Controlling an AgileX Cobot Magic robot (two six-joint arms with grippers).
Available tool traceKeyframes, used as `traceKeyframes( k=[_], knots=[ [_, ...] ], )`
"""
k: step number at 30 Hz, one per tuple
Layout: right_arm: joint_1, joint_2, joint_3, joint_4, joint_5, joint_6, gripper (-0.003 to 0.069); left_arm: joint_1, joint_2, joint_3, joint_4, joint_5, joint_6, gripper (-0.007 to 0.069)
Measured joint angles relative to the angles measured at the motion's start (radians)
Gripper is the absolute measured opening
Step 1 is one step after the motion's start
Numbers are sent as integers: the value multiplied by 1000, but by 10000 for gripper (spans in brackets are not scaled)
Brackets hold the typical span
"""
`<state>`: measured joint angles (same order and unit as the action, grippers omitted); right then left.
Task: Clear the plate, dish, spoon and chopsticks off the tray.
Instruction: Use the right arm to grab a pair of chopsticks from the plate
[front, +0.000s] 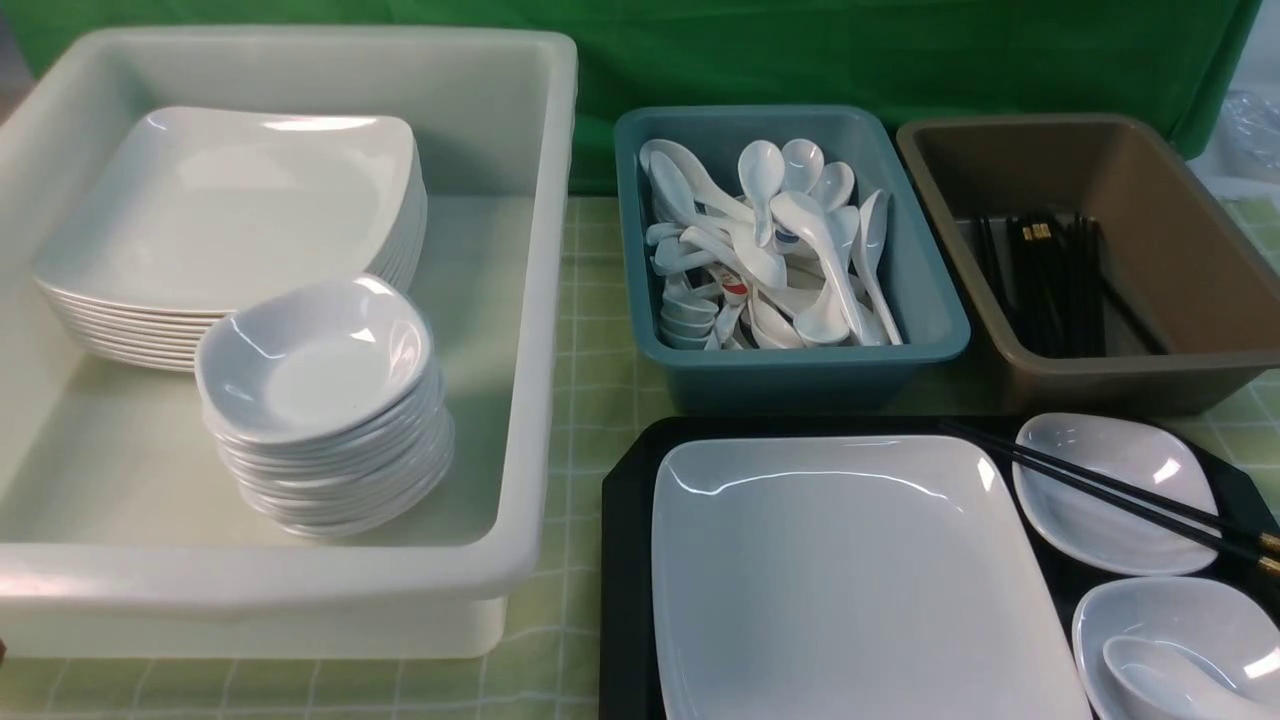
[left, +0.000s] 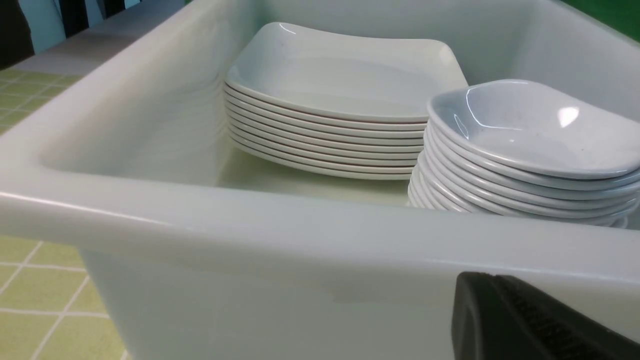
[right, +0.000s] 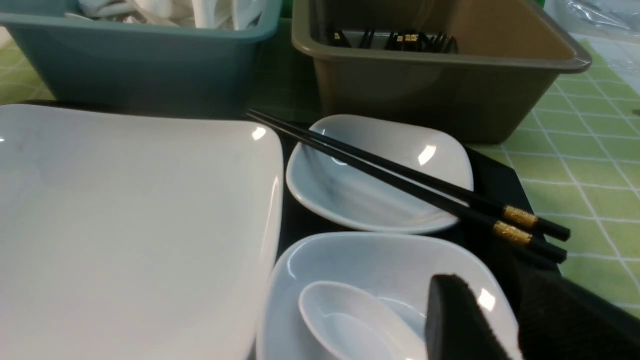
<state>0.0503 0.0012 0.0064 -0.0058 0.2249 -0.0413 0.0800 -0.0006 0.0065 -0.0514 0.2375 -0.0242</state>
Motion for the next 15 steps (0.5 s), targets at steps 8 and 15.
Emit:
traceKeyframes(
  k=[8, 15],
  knots=[
    [0, 0, 0, 0, 0, 0, 239, 0, 0, 0, 1, 0, 1, 11],
    [0, 0, 0, 0, 0, 0, 239, 0, 0, 0, -245, -139, -142, 11]
  ],
)
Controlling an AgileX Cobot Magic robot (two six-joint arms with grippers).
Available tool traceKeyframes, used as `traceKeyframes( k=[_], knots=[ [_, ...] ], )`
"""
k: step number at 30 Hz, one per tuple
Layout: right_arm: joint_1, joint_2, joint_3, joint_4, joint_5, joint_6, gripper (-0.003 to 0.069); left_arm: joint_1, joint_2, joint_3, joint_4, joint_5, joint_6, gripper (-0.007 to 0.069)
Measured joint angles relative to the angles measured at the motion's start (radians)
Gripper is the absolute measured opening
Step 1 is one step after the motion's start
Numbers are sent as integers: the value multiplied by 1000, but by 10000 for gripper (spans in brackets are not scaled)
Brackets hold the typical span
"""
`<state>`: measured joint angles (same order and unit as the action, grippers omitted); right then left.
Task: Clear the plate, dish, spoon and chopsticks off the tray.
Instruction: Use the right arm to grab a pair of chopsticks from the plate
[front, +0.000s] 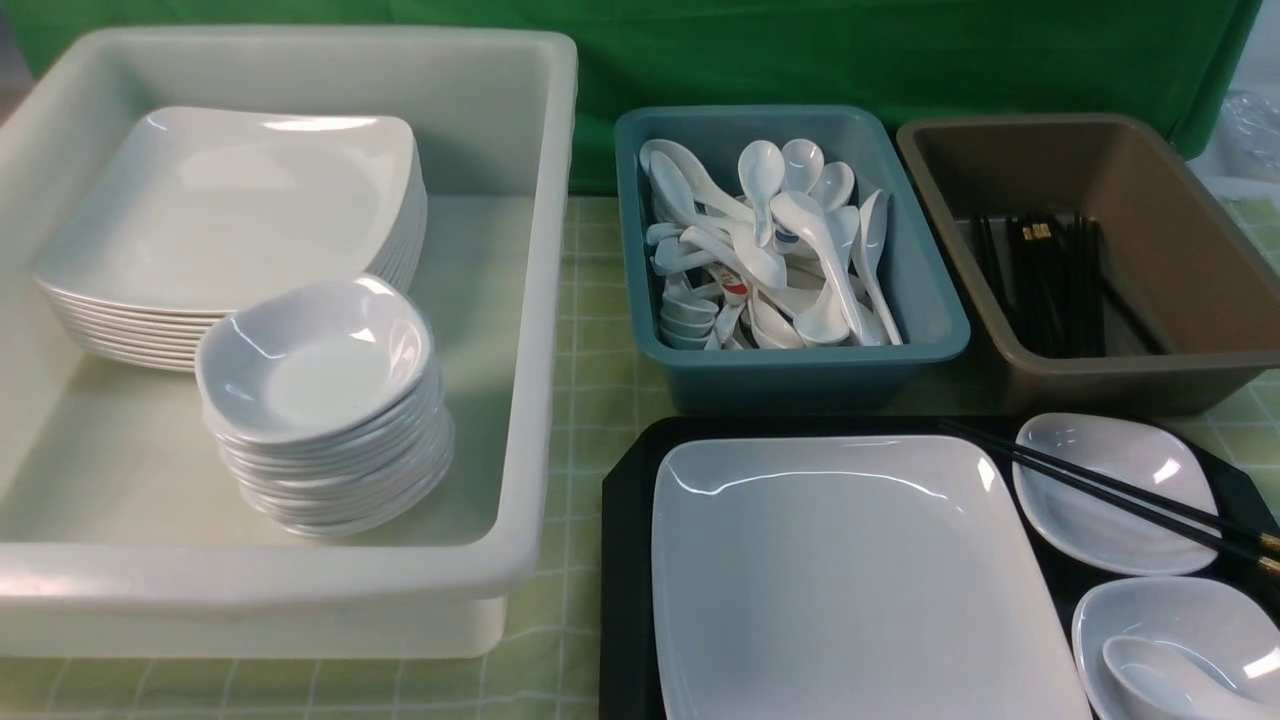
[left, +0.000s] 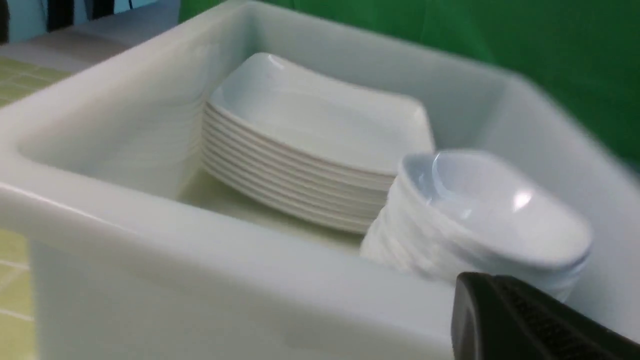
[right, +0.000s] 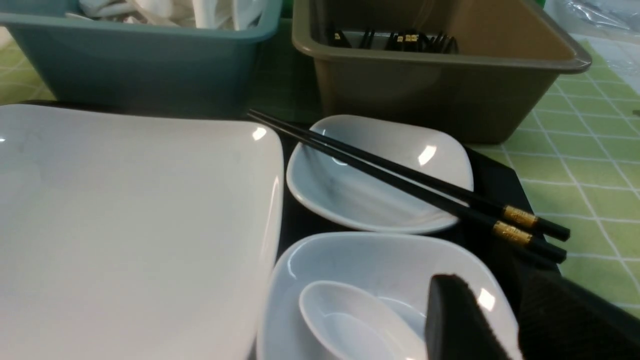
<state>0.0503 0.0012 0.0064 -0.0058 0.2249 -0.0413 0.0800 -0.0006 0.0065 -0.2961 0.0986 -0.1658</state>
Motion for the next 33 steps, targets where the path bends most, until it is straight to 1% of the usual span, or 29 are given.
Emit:
traceKeyframes(
  k=[1, 3, 6, 7, 10, 13, 14, 15, 16, 18, 20, 21, 23, 25, 26, 27, 29, 31, 33],
  knots=[
    [0, 0, 0, 0, 0, 0, 239, 0, 0, 0, -63, -32, -34, 11],
    [0, 0, 0, 0, 0, 0, 239, 0, 0, 0, -139, -76, -75, 11],
    [0, 0, 0, 0, 0, 0, 239, 0, 0, 0, -199, -132, -117, 11],
    [0, 0, 0, 0, 0, 0, 239, 0, -1, 0, -212, -136, -124, 11],
    [0, 0, 0, 0, 0, 0, 239, -7, 2, -64, -220, -48, -105, 11],
    [0, 0, 0, 0, 0, 0, 239, -44, 84, -221, -213, 107, 45, 11],
    [0, 0, 0, 0, 0, 0, 239, -59, 142, -287, -212, 177, 115, 11],
    [0, 0, 0, 0, 0, 0, 239, -64, 153, -298, -212, 190, 126, 11],
    [0, 0, 0, 0, 0, 0, 239, -83, 251, -385, -212, 278, 208, 11],
    [0, 0, 0, 0, 0, 0, 239, -103, 374, -477, -212, 405, 326, 11],
    [0, 0, 0, 0, 0, 0, 239, -119, 513, -566, -212, 505, 428, 11],
    [0, 0, 0, 0, 0, 0, 239, -131, 567, -594, -214, 530, 460, 11],
    [0, 0, 0, 0, 0, 0, 239, -186, 707, -654, -219, 542, 516, 11],
    [0, 0, 0, 0, 0, 0, 239, -253, 791, -682, -219, 524, 556, 11],
    [0, 0, 0, 6, 0, 0, 239, -270, 799, -685, -219, 523, 559, 11],
    [0, 0, 0, 0, 0, 0, 239, -341, 857, -702, -219, 515, 574, 11],
    [0, 0, 0, 0, -1, 0, 239, -406, 895, -716, -221, 513, 591, 11],
    [0, 0, 0, 0, -2, 0, 239, -507, 919, -729, -222, 505, 610, 11],
    [0, 0, 0, 6, -13, 5, 239, -561, 919, -733, -224, 489, 623, 11]
  ],
)
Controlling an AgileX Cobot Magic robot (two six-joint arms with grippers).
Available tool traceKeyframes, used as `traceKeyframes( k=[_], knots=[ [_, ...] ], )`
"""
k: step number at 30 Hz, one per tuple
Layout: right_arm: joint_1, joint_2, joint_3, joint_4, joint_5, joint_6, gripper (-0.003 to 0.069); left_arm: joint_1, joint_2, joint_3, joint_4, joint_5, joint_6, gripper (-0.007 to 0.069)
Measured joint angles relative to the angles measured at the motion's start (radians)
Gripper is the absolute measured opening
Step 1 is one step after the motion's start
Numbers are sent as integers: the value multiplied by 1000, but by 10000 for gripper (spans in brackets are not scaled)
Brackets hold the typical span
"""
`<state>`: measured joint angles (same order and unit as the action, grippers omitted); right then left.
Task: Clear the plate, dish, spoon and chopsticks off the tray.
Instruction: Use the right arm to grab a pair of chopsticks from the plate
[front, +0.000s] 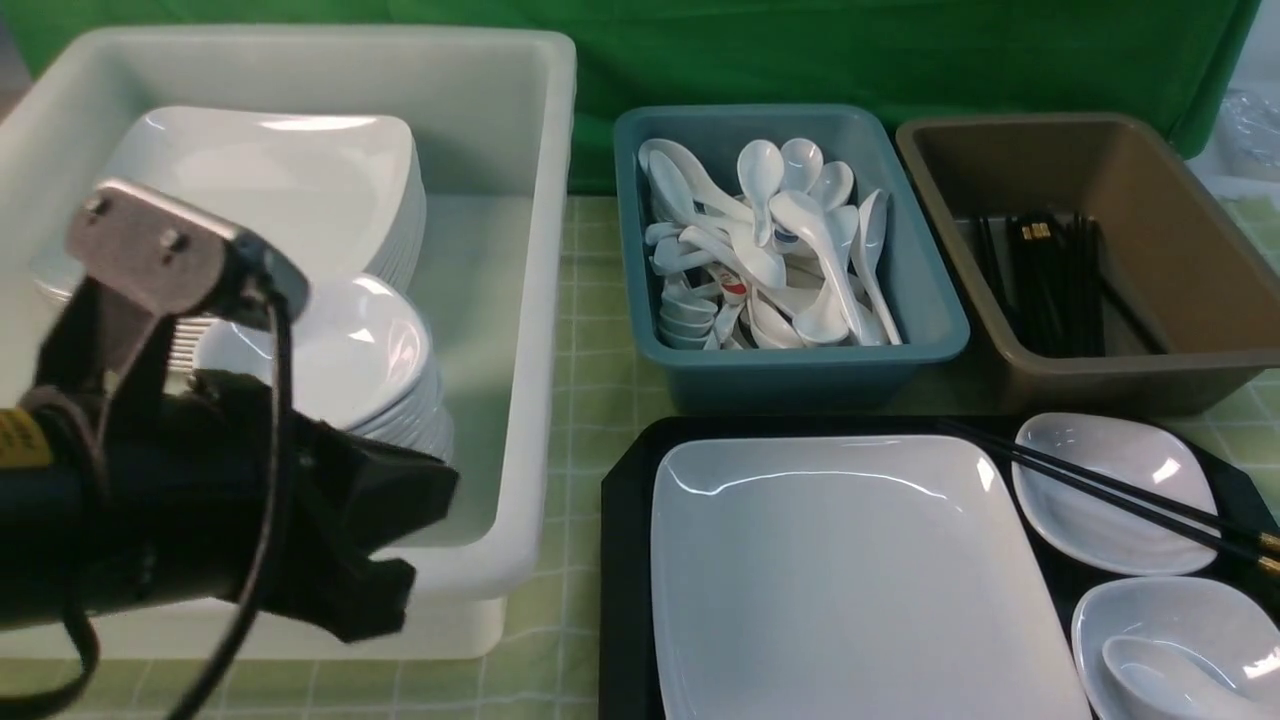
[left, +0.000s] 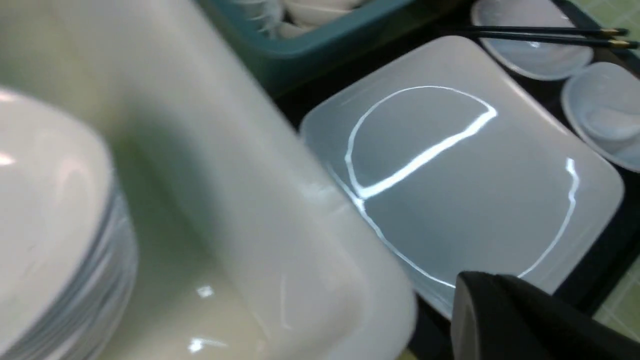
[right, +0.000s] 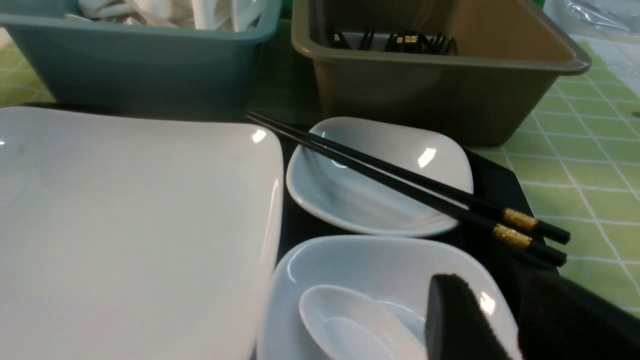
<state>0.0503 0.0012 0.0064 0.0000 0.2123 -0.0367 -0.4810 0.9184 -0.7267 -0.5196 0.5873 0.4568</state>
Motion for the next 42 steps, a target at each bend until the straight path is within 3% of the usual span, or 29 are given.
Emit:
traceKeyframes(
  k=[5, 10, 13, 18, 22, 24, 26, 33, 38, 39, 40, 42],
  knots=[
    [0, 0, 0, 112, -105, 196, 239, -74, -12, -5, -6, -30, 19, 11],
    [0, 0, 0, 171, -320, 497, 230, -81, -15, -5, -20, -25, 8, 11],
    [7, 25, -47, 177, -247, 519, 194, -81, -15, -5, -22, -13, 20, 11],
    [97, 293, -339, 180, 79, 267, 119, -81, -15, -5, -24, -6, 69, 11],
    [205, 737, -707, 153, 447, -14, 110, -81, -19, -5, -28, -9, 98, 11],
    [218, 876, -812, 131, 531, -87, 111, -81, -31, -7, -28, 0, 99, 11],
    [221, 1031, -918, 85, 592, -149, 111, -81, -58, -18, -27, 31, 103, 11],
    [185, 1355, -1096, -89, 710, -198, 123, -81, -217, -37, -30, 84, 120, 11],
    [70, 1562, -1128, -119, 718, -278, 301, -81, -361, -37, -30, 130, 120, 11],
    [64, 1573, -1129, -119, 715, -280, 310, -81, -368, -37, -30, 132, 120, 11],
    [47, 1610, -1129, -122, 694, -302, 387, -81, -394, -37, -27, 134, 120, 11],
    [40, 1641, -1129, -126, 674, -321, 435, -81, -410, -37, -23, 134, 120, 11]
  ],
)
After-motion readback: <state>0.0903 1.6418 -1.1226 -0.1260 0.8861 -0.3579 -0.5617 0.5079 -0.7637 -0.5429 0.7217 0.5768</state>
